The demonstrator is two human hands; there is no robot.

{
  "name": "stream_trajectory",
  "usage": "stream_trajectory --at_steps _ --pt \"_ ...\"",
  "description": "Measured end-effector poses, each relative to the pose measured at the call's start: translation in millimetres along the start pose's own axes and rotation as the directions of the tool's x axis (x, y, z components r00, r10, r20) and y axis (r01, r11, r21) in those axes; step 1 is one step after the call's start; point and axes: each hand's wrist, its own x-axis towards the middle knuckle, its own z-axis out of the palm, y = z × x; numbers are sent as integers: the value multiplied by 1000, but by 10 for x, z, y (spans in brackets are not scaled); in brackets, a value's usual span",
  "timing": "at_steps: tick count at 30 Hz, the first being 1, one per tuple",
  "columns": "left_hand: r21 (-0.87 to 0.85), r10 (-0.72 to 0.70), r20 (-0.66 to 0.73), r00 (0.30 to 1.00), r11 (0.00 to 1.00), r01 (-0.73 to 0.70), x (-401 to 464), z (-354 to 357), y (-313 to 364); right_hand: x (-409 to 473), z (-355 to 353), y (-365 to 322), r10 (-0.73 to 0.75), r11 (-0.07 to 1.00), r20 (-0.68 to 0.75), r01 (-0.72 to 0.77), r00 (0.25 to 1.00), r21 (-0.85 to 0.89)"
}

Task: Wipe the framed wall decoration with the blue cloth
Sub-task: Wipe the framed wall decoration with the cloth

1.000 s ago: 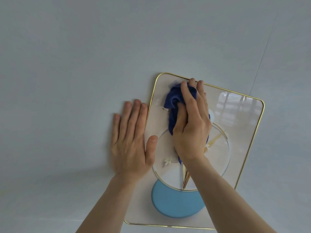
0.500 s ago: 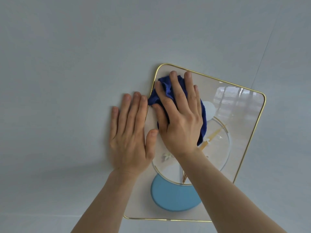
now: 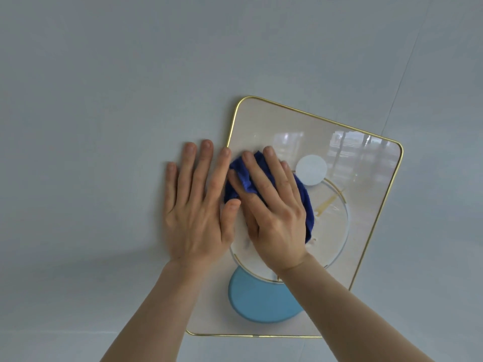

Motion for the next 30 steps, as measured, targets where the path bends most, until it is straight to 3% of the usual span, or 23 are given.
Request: stream_trajectory --at_steps 7,13,26,30 --pt "24 1 33 999 1000 -1 4 -24 0 -182 -36 -4 -12 1000 44 11 999 25" --pt "34 -2 15 1000 999 1 -9 17 -9 -902 -219 -13 -73 997 192 71 979 21" --pt "34 -11 19 1000 999 10 -13 20 -4 -910 -301 -60 -56 998 222 58 973 -2" --pt "24 -34 96 995 999 32 -6 -54 17 -1294 -572 -80 -165 986 400 167 902 31"
